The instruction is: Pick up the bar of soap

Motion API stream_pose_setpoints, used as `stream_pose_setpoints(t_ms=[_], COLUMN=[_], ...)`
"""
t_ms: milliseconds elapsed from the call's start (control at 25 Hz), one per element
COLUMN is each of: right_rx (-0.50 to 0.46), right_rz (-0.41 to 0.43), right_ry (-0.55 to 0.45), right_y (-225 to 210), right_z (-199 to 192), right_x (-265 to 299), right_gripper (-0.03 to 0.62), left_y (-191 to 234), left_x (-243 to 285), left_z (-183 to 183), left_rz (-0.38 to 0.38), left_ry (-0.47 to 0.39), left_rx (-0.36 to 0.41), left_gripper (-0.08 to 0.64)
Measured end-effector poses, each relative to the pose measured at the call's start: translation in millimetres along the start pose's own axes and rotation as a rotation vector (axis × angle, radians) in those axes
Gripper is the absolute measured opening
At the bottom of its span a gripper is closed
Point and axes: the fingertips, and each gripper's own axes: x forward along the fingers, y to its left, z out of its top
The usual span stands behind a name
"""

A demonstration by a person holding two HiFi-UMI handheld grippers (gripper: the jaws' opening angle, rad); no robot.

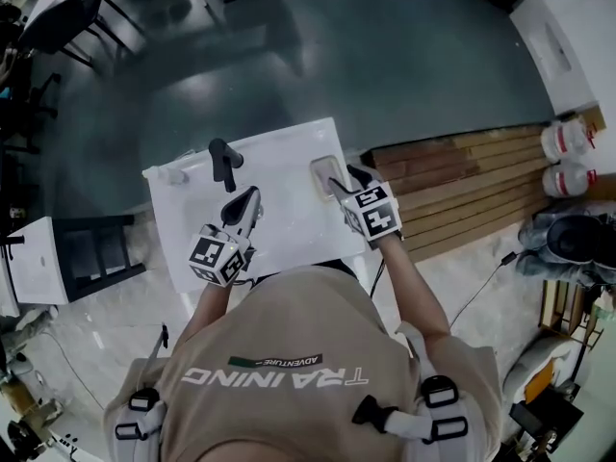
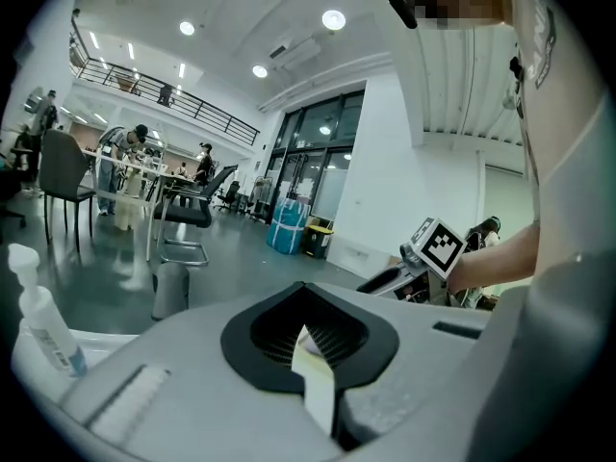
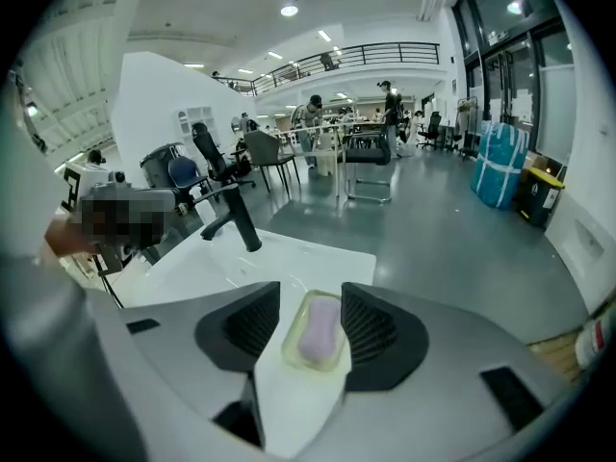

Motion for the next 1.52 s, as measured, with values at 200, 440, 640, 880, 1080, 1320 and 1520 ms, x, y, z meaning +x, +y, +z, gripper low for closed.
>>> stream_pose_setpoints(t_ms=[200, 440, 640, 880, 1080, 1320, 1520], right_rx=[-0.007, -0.006, -0.007, 0.036, 0.071, 0.095, 0.105], right_rz=[0.038, 0.057, 0.053, 0.062, 0.055, 0.048, 0.045], right_ry=[0.073, 0.186, 0.262, 0.355, 0.425, 0.47, 0.494], right_y=[0, -2, -8, -11, -15, -20, -19], right_z=[-2, -20, -36, -53, -67, -72, -76], right_x=[15, 46, 66, 88, 98, 110, 120], right_gripper=[0.178, 0.178, 0.178, 0.178, 0.178, 0.178, 0.179], left_y=[-2, -2, -2, 5, 7, 9, 8], left_x=[3, 2, 4, 5, 8, 16, 23], left_z=[4, 7, 3, -5, -8, -9, -15], left_rz=[0.001, -0.004, -0.007, 0.003, -0.001, -0.008, -0.028], left_ry=[-0.021, -0.038, -0.039, -0.035, -0.024, -0.008, 0.009], left_rx=[0.009, 0.003, -0.004, -0.038, -0.049, -0.046, -0.046], left_gripper=[-0.008, -0.008, -0.009, -0.008, -0.008, -0.008, -0.009])
